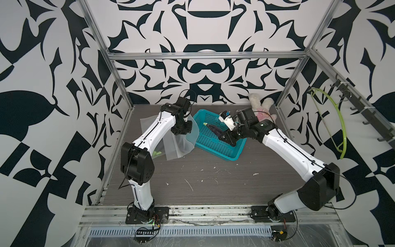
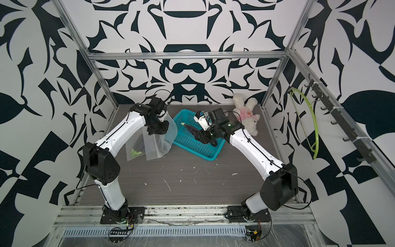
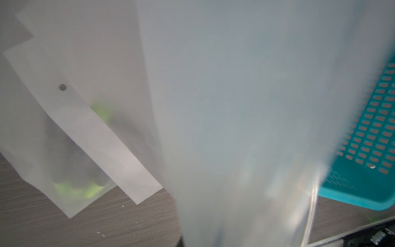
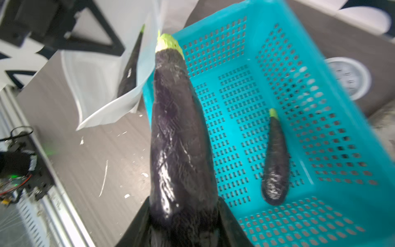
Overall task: Place the eggplant in a zip-top bag and seal the zipper
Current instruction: Place the eggplant in the zipper food storage bag.
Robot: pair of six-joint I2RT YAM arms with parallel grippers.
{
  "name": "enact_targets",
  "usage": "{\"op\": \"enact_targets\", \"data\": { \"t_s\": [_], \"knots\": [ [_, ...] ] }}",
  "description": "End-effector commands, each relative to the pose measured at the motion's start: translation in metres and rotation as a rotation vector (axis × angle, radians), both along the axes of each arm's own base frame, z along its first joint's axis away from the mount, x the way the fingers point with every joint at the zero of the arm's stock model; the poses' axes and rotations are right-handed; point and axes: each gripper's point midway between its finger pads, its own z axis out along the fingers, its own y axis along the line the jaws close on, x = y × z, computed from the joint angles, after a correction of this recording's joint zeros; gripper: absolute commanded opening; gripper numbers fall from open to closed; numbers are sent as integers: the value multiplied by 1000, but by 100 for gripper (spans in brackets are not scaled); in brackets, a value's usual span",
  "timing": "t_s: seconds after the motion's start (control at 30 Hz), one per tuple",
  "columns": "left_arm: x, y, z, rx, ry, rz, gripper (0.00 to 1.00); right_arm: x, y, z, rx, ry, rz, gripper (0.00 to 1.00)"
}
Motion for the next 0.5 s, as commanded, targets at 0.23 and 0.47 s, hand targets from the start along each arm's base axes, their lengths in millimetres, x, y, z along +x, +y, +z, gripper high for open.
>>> {"op": "enact_targets", "data": {
  "t_s": [0.23, 0.47],
  "knots": [
    [-6, -7, -7, 44, 4, -42, 0, -19, 55, 2, 5, 43, 99, 40],
    [-14, -12, -4, 23, -30, -56, 0, -4, 70, -3, 14, 88, 79, 40]
  ]
}}
